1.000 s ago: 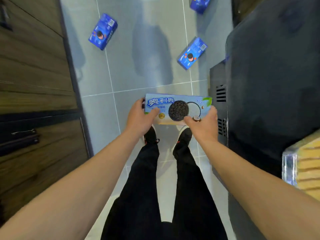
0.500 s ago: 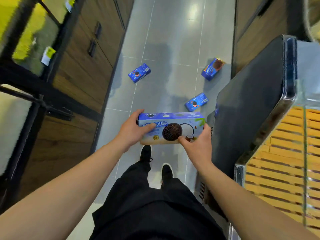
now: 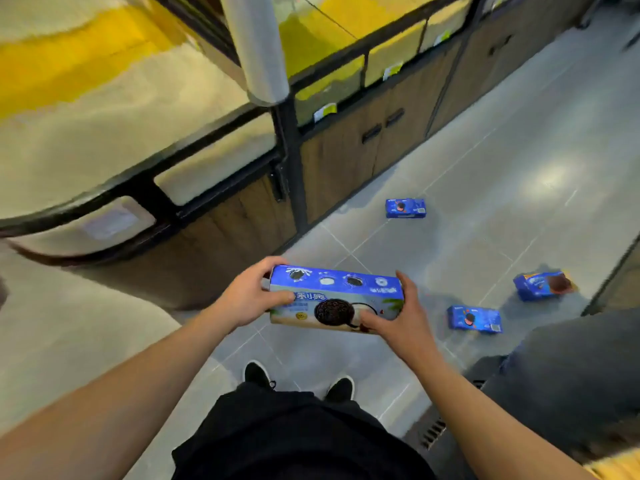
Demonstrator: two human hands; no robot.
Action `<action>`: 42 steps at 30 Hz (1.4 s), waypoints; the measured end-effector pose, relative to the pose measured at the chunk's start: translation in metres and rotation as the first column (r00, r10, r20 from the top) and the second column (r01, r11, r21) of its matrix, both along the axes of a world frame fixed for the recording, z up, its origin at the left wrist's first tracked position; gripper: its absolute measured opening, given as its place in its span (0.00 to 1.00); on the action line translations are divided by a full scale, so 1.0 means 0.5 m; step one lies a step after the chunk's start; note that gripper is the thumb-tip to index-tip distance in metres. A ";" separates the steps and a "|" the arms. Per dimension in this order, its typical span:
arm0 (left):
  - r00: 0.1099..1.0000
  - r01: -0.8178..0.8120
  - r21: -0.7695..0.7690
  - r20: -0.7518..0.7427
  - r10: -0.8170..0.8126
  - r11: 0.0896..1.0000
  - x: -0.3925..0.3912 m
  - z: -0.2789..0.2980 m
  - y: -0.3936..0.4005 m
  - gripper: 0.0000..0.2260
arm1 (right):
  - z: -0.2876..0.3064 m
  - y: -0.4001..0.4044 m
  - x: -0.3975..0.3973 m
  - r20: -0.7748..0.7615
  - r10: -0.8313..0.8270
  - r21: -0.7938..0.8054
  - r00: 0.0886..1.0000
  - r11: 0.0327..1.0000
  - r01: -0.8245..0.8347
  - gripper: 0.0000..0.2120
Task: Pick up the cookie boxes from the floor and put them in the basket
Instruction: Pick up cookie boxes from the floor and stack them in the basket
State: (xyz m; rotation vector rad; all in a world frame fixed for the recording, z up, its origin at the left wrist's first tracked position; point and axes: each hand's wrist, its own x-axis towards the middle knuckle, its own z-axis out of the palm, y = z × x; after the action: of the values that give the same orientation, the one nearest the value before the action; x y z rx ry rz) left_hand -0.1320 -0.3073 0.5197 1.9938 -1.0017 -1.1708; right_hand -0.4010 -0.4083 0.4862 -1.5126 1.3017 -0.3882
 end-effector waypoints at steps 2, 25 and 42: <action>0.993 -0.115 -0.008 -0.007 0.115 0.993 0.043 0.009 0.085 0.23 | 0.012 0.015 0.072 0.024 0.155 0.002 0.988 0.988 -0.155 0.45; 0.302 -0.947 -0.074 0.116 0.946 0.312 0.372 0.016 1.086 0.38 | 0.063 0.761 0.905 -0.018 0.929 -0.143 0.370 0.364 -0.921 0.38; 0.038 -0.997 -0.056 0.126 0.991 0.045 0.878 0.028 1.330 0.34 | 0.036 1.014 1.558 0.038 0.997 -0.088 0.074 0.077 -0.993 0.36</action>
State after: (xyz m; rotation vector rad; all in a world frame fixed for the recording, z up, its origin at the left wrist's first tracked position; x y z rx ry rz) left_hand 0.3072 0.3579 0.5335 2.0454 0.5799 -0.1633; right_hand 0.3779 0.0989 0.5042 -2.0158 -0.1374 0.4822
